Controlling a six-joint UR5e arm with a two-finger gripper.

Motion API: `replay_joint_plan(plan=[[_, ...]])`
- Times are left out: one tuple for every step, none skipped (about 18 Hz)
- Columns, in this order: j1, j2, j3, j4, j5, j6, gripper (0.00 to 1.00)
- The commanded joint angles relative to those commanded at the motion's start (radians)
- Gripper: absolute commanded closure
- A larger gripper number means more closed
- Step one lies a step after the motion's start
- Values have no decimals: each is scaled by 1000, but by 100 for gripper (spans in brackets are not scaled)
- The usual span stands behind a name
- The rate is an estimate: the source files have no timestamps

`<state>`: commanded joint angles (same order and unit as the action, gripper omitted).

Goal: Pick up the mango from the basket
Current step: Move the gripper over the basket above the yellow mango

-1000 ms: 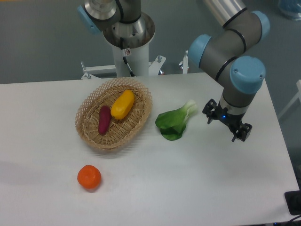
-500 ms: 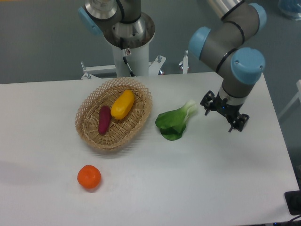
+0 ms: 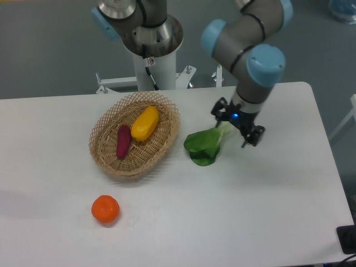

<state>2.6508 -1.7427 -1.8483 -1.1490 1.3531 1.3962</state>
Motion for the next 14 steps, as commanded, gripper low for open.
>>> replay_joint_plan(plan=[[-15,15,-20,2,-3,-26,0],[-34,32,-40,5,-3,-51,0],[-49,48,-61,8,-3,-77,0],[-63,60,-84,11,-5,-101,0],[-78,72,-103,11,-5,-126,0],[-94,80,-120,12,-3,-150,0],[-107,86,-137,12,-5,-173,0],[-124,91,-150,12,-5,-201,0],[-141,94,-160,14,-5,-229,0],[-155,94,-169,14,-14,-258,0],[-170,94,-180,14,-23,-288,0],[-178,95,-192,17,-32,-314,0],[-187,101,-204,26,-35,-333,0],[-195,107,-221,35,-35,-342,0]])
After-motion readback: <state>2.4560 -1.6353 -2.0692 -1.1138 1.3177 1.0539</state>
